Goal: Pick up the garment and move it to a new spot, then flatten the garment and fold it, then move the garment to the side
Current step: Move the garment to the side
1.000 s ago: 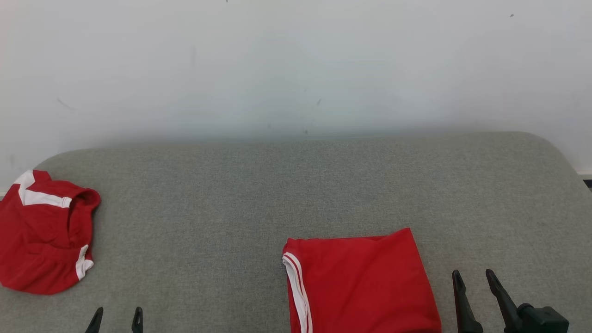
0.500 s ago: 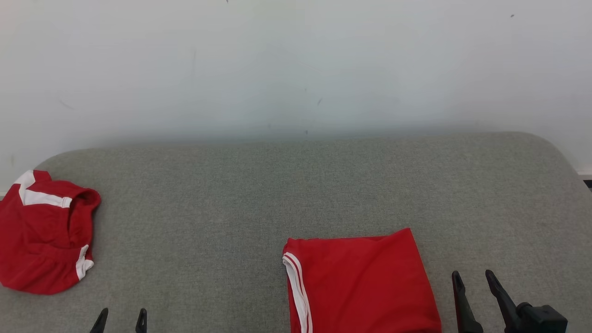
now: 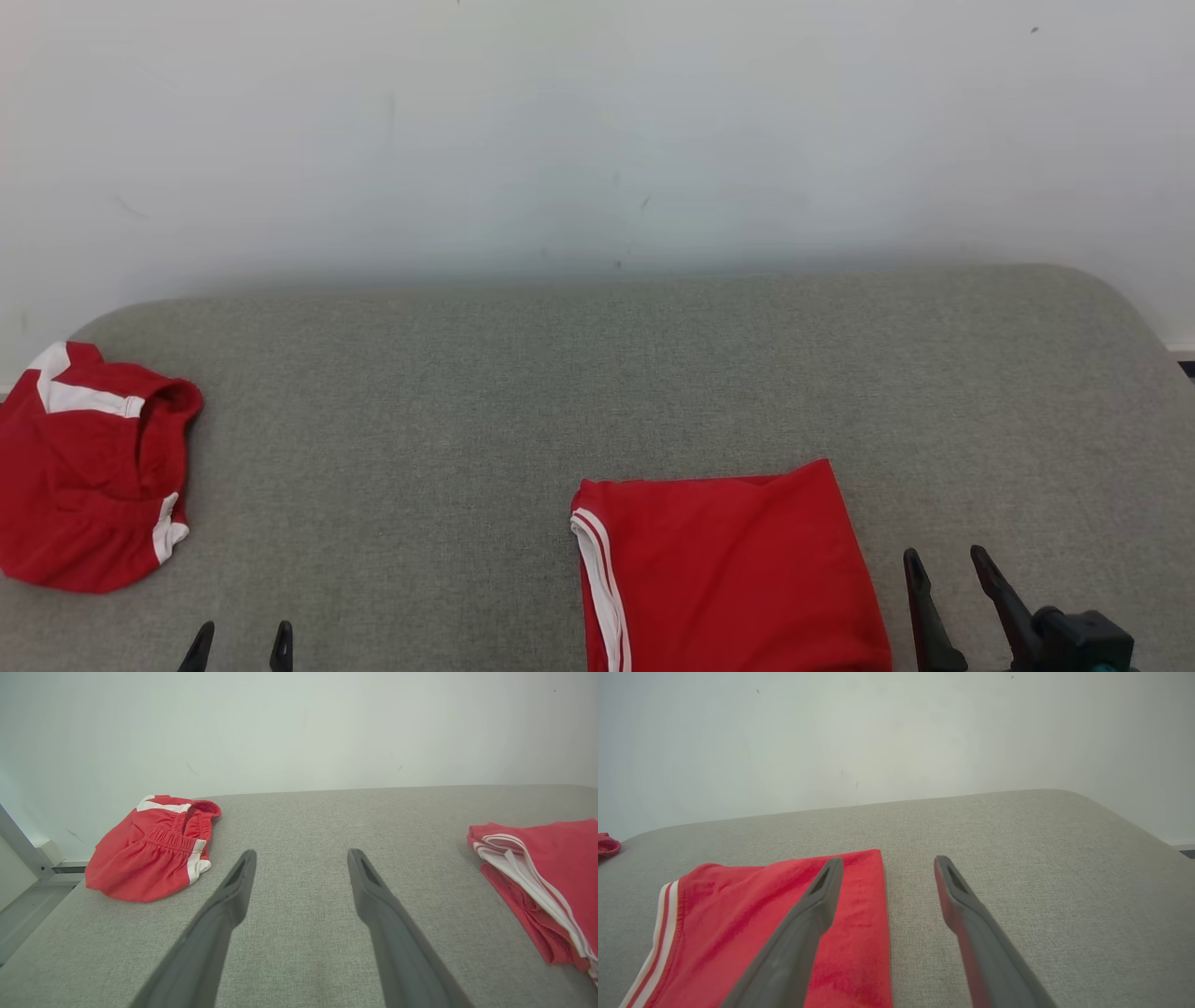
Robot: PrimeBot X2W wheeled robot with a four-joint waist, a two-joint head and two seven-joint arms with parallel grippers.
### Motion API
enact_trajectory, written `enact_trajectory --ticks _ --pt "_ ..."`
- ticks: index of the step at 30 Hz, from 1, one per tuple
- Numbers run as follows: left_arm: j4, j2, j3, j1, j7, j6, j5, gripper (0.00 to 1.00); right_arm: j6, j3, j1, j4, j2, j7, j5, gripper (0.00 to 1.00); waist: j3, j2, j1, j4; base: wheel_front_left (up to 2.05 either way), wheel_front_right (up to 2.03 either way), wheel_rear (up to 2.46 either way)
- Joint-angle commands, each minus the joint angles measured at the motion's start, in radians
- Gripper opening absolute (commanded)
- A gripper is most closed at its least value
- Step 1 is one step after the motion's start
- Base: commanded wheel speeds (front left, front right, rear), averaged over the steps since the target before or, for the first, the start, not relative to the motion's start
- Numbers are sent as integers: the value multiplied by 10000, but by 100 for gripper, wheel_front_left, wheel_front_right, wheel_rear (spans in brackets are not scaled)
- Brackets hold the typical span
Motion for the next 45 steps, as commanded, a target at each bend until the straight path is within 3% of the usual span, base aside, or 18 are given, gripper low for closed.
enact_trajectory --ticks 1,11,22,29,30,32,41,45 --pt "-27 4 3 -17 -39 49 -20 100 -25 56 -152 23 -60 46 -68 100 17 0 0 19 0 0 0" --pt "46 -52 -150 -367 -80 166 69 100 -25 606 -1433 1094 -448 931 -81 100 259 0 0 373 0 0 0" --pt "191 -149 -243 -636 -142 285 55 100 -25 1357 -3024 4626 -744 1278 489 100 390 0 0 767 0 0 0" --pt "240 -154 -201 -648 -181 346 -17 100 -26 1909 -3675 6385 -533 1445 897 100 458 0 0 740 0 0 0" --pt "247 -148 -192 -653 -190 347 -17 100 -26 2024 -3781 6555 -459 1499 1054 75 466 0 0 732 0 0 0" --pt "276 -141 -177 -690 -208 340 -40 100 -26 2282 -3962 6745 -429 1457 1322 0 484 0 0 716 0 0 0" --pt "190 -240 -127 -834 -233 452 -51 100 -26 3087 -5663 6834 -1028 1090 1962 0 726 0 0 511 0 0 0" --pt "59 -371 -207 -1142 -247 439 -1 100 -26 3334 -6775 6938 -1650 1015 2137 0 1168 0 0 448 0 0 0"
